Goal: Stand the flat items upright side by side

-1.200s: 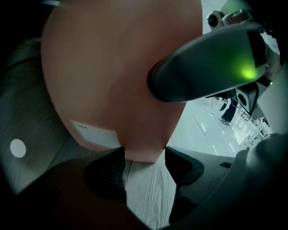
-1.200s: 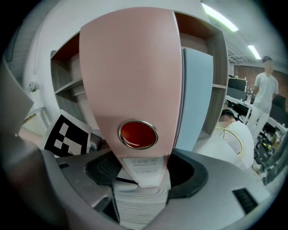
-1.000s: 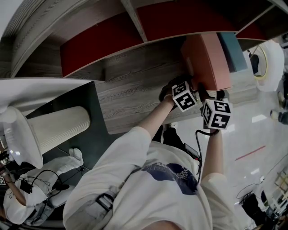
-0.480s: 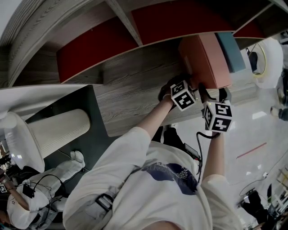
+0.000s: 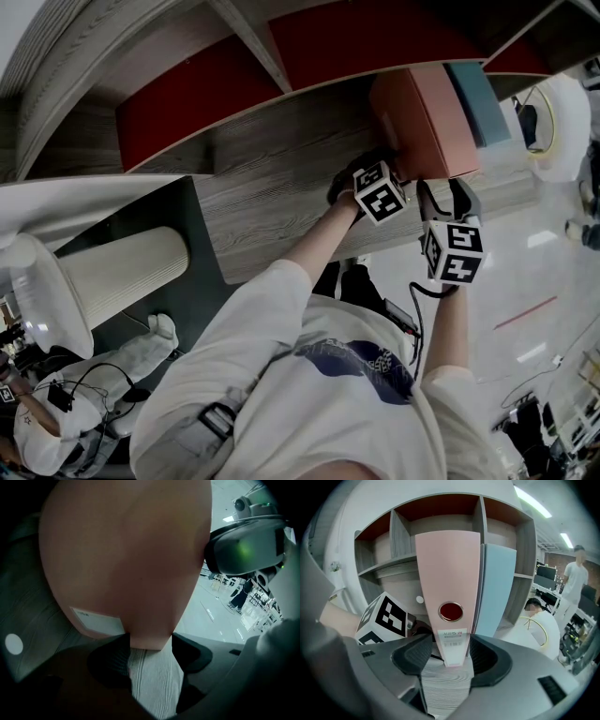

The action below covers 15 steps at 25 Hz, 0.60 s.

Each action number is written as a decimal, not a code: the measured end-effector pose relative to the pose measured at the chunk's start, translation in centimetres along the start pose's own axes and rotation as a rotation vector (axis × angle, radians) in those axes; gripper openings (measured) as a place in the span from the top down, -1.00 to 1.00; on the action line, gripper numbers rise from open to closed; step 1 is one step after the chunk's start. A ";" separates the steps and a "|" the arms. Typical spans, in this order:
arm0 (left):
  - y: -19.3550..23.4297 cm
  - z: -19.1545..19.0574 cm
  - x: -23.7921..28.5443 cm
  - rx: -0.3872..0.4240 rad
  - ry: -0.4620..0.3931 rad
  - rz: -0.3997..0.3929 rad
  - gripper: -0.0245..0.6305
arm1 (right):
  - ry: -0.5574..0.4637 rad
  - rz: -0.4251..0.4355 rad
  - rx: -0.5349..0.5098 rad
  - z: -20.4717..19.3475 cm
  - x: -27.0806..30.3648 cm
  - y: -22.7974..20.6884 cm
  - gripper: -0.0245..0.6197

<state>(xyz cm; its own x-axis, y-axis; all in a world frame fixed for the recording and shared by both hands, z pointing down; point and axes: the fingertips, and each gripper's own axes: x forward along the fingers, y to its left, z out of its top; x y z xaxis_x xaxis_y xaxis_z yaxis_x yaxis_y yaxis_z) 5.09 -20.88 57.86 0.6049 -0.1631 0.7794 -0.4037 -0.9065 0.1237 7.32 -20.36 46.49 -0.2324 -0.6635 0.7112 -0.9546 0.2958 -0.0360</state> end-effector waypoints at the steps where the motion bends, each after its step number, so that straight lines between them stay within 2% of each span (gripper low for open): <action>1: 0.1 0.1 0.1 0.004 0.001 -0.002 0.09 | -0.003 -0.001 0.003 0.1 0.1 0.1 0.16; 15: 1.9 1.0 0.4 0.012 -0.002 -0.004 0.09 | -0.015 -0.016 0.011 1.5 1.4 -0.2 0.21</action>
<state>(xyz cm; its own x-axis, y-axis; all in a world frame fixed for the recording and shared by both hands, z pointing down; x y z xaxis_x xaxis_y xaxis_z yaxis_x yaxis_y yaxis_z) 5.25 -23.08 57.85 0.6078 -0.1606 0.7777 -0.3931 -0.9118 0.1189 6.94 -22.40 46.48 -0.2201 -0.6784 0.7010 -0.9601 0.2775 -0.0329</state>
